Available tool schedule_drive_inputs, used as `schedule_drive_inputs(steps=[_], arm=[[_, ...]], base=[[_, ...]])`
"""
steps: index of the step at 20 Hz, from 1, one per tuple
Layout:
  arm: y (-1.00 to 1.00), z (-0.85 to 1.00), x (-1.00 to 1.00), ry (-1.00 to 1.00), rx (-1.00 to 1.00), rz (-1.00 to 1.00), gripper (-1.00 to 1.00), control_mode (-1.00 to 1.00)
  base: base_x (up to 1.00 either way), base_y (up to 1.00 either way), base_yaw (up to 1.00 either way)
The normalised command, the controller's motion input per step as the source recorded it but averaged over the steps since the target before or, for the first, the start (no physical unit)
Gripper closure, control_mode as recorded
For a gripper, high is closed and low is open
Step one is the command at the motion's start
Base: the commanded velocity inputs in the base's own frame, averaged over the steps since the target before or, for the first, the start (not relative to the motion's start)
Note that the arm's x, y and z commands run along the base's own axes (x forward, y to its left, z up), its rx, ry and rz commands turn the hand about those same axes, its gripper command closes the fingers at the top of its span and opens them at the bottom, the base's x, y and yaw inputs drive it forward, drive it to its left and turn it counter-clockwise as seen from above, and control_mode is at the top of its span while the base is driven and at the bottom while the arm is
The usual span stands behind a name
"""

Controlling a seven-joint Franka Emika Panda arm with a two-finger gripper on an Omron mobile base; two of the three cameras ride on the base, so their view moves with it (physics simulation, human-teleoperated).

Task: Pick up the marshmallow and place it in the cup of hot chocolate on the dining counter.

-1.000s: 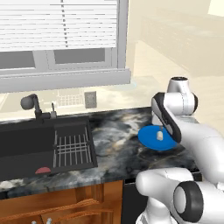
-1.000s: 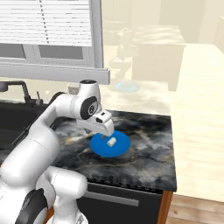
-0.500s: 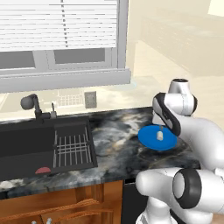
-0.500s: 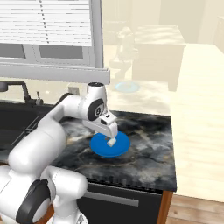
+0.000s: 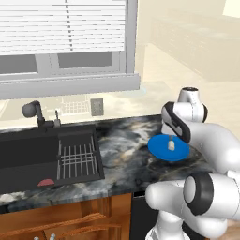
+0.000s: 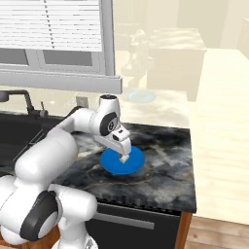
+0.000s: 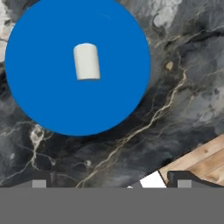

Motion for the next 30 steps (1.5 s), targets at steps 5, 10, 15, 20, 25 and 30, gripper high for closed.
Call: schedule_drive_inputs(steps=[5, 10, 15, 20, 25, 30], arm=[[0.00, -0.21, 0.03, 0.00, 0.00, 0.00, -1.00, -1.00], [0.00, -0.23, 0.07, 0.00, 0.00, 0.03, -1.00, -1.00], [0.00, -0.24, 0.17, 0.00, 0.00, 0.03, -1.00, -1.00], [-0.02, -0.09, 0.27, 0.00, 0.00, 0.03, -1.00, -1.00], [0.00, -0.07, 0.33, 0.00, 0.00, 0.01, -1.00, -1.00], [-0.15, -0.02, 0.12, 0.00, 0.00, 0.02, -1.00, -1.00]], base=[[0.00, 0.00, 0.00], [0.00, 0.00, 0.00], [0.00, 0.00, 0.00], [0.00, 0.00, 0.00], [0.00, 0.00, 0.00], [0.00, 0.00, 0.00]])
